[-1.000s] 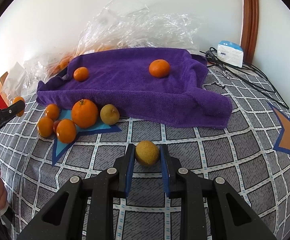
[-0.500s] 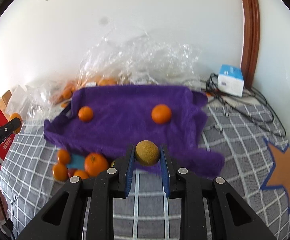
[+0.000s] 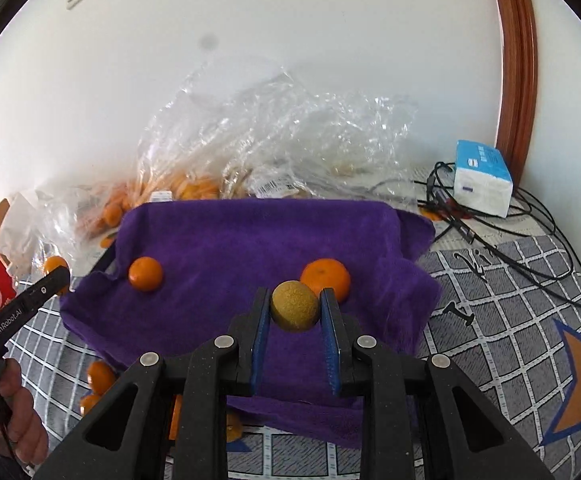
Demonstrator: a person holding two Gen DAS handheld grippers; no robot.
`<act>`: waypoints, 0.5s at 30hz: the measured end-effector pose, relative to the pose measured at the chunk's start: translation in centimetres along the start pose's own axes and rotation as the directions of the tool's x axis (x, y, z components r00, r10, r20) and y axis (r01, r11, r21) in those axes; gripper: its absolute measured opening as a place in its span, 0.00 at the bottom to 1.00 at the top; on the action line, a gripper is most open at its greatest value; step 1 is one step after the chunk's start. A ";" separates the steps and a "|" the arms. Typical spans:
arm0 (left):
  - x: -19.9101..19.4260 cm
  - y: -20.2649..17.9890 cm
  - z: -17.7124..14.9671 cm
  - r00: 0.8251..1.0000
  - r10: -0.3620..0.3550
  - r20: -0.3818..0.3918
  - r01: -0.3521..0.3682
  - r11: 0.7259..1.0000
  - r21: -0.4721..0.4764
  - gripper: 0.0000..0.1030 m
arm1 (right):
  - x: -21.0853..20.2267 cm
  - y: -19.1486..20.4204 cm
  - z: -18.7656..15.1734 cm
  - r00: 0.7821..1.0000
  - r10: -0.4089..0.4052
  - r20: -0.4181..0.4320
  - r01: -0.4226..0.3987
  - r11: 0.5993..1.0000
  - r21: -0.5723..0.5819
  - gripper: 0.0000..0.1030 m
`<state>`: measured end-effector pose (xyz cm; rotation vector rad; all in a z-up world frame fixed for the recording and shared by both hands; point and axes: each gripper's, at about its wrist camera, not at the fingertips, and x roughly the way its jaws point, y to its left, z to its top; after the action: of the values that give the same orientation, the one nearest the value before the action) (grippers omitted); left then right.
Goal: Organize fruits
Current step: 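Carry the yellow-green fruit over the towel with the right tool while the left tool carries the orange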
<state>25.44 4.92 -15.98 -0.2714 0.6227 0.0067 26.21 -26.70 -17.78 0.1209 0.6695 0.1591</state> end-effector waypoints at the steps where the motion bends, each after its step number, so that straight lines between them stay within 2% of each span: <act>1: 0.2 0.1 -0.1 1.000 0.001 -0.001 -0.001 1.000 -0.001 0.32 | 0.2 -0.3 -0.1 1.000 0.002 -0.001 -0.002 1.000 0.008 0.24; 5: 0.7 0.5 -0.2 1.000 0.017 0.002 -0.017 1.000 -0.001 0.32 | 0.7 -1.1 -0.3 1.000 -0.013 0.006 0.013 1.000 0.004 0.24; 15: 1.4 0.8 -0.3 1.000 0.018 -0.013 -0.017 1.000 0.004 0.32 | 2.5 -2.5 -1.0 0.999 -0.016 -0.043 0.018 0.999 0.039 0.24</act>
<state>26.30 5.51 -17.19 -0.2622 0.6376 0.0205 27.84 -28.60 -20.47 0.1502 0.7163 0.1321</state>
